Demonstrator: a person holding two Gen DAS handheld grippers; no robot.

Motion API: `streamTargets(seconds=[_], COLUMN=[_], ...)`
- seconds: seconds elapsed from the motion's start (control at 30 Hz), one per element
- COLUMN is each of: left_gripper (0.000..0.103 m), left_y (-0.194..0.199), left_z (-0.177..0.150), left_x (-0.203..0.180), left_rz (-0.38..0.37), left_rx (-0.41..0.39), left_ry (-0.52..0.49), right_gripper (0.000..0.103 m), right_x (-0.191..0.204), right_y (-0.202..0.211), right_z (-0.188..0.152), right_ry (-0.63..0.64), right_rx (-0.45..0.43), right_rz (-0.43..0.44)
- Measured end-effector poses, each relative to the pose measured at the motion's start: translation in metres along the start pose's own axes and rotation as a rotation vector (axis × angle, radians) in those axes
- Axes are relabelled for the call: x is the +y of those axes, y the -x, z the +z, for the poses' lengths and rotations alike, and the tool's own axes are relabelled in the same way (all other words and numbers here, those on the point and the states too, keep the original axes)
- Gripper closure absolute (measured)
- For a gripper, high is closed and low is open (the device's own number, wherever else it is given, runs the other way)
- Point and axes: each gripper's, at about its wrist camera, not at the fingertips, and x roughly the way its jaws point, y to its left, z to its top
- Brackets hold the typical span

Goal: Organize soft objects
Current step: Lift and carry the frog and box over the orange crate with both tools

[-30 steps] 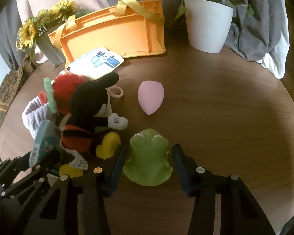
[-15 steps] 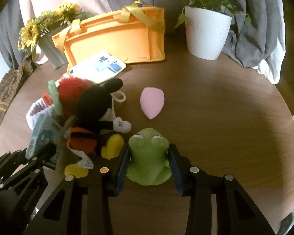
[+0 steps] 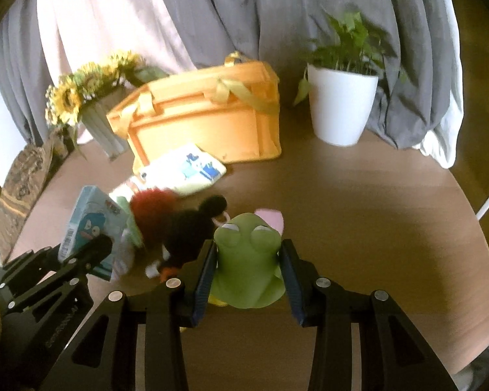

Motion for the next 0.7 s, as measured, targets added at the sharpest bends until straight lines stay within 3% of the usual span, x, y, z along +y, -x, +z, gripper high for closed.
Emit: streamTargets(seconds=[0.7], left_gripper=[0.077], left_y=[0.029], left_z=[0.087], left_x=[0.04], left_rz=[-0.011], left_rx=[-0.228], left_ry=[-0.036], right_gripper=[0.062], right_x=[0.041], right_y=[0.027], right_z=[0.079], right_ry=[-0.007], right_rx=[-0.246], right_rz=[0.02])
